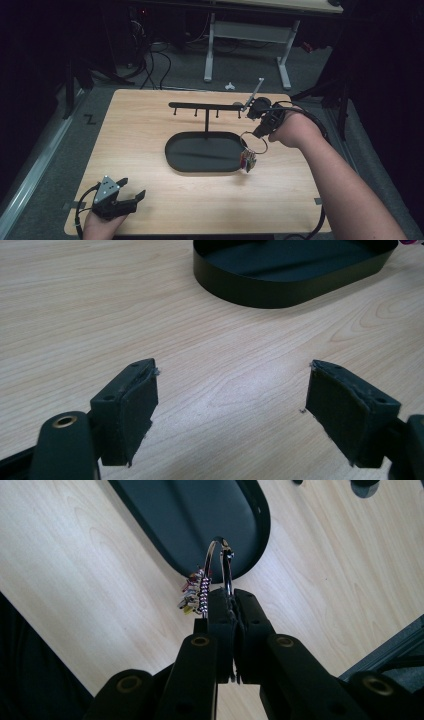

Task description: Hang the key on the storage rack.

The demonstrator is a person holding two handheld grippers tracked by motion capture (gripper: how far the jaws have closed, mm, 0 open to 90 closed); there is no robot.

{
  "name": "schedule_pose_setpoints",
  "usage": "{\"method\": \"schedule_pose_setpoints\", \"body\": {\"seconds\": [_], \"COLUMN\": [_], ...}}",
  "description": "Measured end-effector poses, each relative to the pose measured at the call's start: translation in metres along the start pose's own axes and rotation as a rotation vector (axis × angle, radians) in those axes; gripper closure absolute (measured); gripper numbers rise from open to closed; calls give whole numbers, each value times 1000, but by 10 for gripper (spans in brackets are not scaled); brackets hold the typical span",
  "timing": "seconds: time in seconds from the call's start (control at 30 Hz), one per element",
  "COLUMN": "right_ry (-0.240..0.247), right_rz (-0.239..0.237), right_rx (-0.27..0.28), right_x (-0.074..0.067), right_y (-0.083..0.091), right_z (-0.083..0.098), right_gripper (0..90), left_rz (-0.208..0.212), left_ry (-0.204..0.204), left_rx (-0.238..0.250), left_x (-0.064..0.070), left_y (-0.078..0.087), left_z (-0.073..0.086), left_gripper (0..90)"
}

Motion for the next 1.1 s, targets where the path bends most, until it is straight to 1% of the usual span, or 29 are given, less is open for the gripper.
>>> {"method": "schedule_pose_setpoints", "body": {"seconds": [0.03, 0.07, 0.1, 0.17, 0.3, 0.37, 0.43, 0.47, 0.57, 0.63, 0.77, 0.8, 0.83, 0.9, 0.97, 1.1], "right_ry": [5, -4, 3, -1, 3, -4, -10, -18, -20, -31, -37, -30, -38, -32, -38, -44], "right_rz": [-3, -5, -5, -11, -6, -17, -14, -24, -28, -26, -28, -22, -25, -24, -31, -19], "right_rx": [2, 3, 9, 14, 24, 40, 46, 50, 52, 47, 50, 50, 51, 62, 70, 66], "right_x": [1, 0, 2, 4, 8, 8, 11, 11, 15, 17, 21, 23, 23, 25, 25, 30], "right_y": [0, 1, 1, 1, 0, -1, -2, -3, -7, -9, -12, -13, -13, -12, -11, -14], "right_z": [-2, -4, -8, -12, -22, -28, -33, -35, -39, -42, -47, -48, -50, -55, -59, -62], "right_gripper": [877, 877, 877, 877, 877, 877, 877, 877, 877, 877, 877, 877, 877, 877, 877, 877], "left_rz": [-2, -5, -6, -7, -5, -4, -6, -6, -8, -7, -3, -5, -4, -4, -7, -7], "left_ry": [-1, 0, 3, 6, 6, 6, 9, 9, 11, 11, 7, 6, 7, 6, 10, 10], "left_rx": [-2, -2, -2, -4, -1, -4, -4, -3, 1, 2, -4, -3, -4, -4, 0, 0], "left_x": [0, -1, -1, -1, -2, -2, -2, -2, -3, -3, -2, -2, -2, -2, -3, -3], "left_y": [1, 1, 2, 2, 3, 3, 3, 3, 3, 3, 3, 3, 3, 3, 3, 5], "left_z": [1, 1, 2, 2, 2, 3, 3, 3, 3, 3, 3, 3, 3, 3, 3, 3], "left_gripper": [212, 212, 212, 212, 212, 212, 212, 212, 212, 212, 211, 212, 212, 212, 212, 211]}}
Point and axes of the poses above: each handheld gripper's, and its own axes: y roughly backward along the jaws, z roughly out of its underside, x roughly to its right, the point moved 9 cm from there along -y, roughly forward along the jaws, and after that the axes turned 11 degrees about -y, right-handed, at the moved point
